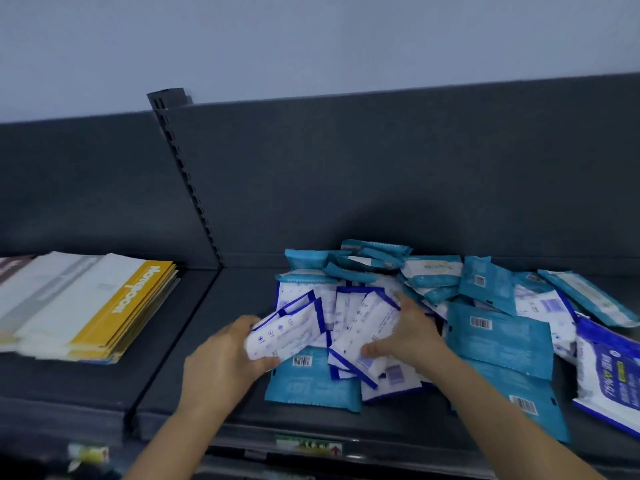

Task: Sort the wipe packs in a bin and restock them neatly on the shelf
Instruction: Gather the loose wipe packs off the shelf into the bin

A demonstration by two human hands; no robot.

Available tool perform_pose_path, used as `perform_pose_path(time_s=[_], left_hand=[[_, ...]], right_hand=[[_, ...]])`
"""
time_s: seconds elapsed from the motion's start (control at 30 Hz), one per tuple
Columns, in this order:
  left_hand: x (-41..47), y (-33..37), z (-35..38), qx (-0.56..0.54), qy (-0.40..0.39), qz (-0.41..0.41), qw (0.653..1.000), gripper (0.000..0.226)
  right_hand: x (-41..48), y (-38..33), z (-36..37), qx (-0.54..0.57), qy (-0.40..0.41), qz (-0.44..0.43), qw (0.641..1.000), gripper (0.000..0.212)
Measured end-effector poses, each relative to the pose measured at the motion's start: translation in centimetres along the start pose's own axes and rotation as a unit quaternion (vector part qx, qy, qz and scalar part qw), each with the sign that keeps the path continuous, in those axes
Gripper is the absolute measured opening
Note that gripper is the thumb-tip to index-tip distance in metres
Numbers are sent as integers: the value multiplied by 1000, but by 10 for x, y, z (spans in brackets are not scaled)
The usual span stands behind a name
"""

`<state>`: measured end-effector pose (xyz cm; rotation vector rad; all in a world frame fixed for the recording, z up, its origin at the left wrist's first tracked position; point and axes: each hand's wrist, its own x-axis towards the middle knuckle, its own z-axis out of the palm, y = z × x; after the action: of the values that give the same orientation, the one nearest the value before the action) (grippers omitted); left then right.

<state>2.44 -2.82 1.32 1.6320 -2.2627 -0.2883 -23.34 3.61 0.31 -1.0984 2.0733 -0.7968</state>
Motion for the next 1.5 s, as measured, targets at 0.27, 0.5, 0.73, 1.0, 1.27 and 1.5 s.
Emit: perform_pose_path(time_s=[0.27,0.5,0.73,1.0,1.27,1.5], left_hand=[[-19,-8,-16,-26,41,-50,998,52],[-22,-17,-28,-55,56,-29,997,49],[-20,-44,-46,-109,60,9,992,47],[-44,-120,-100,-177,93,-32,979,46],[-131,-278,-183,-94,167,-161,968,49],[-243,-403,-236,-20,226,-334,915,49]], right_hand=[[13,-12,1,100,6,33,994,52],[-1,-34,10,99,49,-6,994,40],[-43,-67,11,63,144,-87,984,31],[-91,-141,64,151,158,-173,960,38],[-142,-255,222,148,-21,-279,949,36],[-194,-332,376,116,-170,-357,911,30]])
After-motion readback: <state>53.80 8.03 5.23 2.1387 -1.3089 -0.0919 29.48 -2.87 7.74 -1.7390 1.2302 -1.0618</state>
